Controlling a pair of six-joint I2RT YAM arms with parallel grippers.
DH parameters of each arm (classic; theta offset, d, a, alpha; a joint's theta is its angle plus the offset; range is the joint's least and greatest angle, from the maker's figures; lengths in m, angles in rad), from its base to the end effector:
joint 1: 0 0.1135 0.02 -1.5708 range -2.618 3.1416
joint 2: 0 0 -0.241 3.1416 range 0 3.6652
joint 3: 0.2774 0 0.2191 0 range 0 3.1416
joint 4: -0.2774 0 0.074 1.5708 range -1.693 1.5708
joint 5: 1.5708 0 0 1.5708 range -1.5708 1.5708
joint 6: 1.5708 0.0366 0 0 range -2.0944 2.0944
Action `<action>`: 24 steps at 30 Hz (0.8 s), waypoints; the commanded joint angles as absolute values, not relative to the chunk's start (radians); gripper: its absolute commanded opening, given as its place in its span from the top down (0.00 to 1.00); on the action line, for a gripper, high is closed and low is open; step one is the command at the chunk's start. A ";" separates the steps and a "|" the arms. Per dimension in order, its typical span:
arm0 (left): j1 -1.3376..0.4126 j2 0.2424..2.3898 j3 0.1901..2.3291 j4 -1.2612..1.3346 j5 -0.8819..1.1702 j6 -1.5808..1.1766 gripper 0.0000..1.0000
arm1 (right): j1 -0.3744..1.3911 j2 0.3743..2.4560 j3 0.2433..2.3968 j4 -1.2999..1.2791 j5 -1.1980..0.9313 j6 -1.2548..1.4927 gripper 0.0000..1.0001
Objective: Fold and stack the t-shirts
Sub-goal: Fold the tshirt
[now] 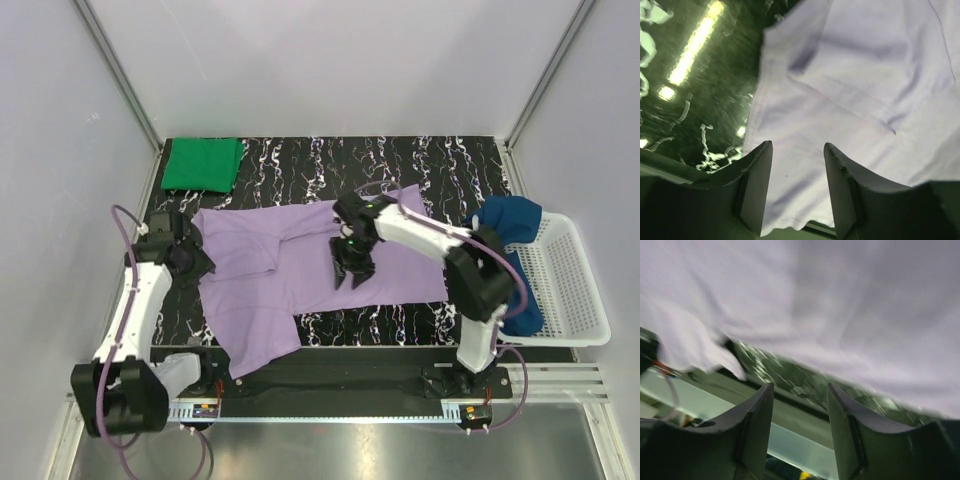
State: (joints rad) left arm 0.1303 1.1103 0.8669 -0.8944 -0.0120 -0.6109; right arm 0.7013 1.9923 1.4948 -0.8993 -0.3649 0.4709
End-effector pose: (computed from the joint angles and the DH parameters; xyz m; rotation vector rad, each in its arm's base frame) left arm 0.1767 0.0236 0.2365 -0.9868 2.5298 -0.1263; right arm 0.2599 0.2365 0.1790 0.3957 -2.9970 -0.6104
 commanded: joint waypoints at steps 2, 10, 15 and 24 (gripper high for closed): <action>0.006 0.979 0.756 -0.885 -0.063 -0.738 0.53 | 0.611 1.705 1.266 -1.005 -0.086 0.394 0.46; -0.106 1.242 0.848 -0.772 -0.090 -0.745 0.47 | 0.473 1.440 1.017 -0.988 -0.006 0.511 0.38; -0.208 1.454 0.959 -0.772 -0.137 -0.790 0.47 | 0.270 1.359 0.927 -0.962 0.003 0.569 0.33; -0.279 1.411 0.977 -0.851 -0.170 -0.867 0.49 | -0.121 1.267 0.779 -0.829 -0.133 0.650 0.46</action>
State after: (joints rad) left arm -0.2554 1.4982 0.9791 -0.8116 -0.1219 -0.8188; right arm -0.0460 1.3060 0.8230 -0.8982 -0.0860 0.5865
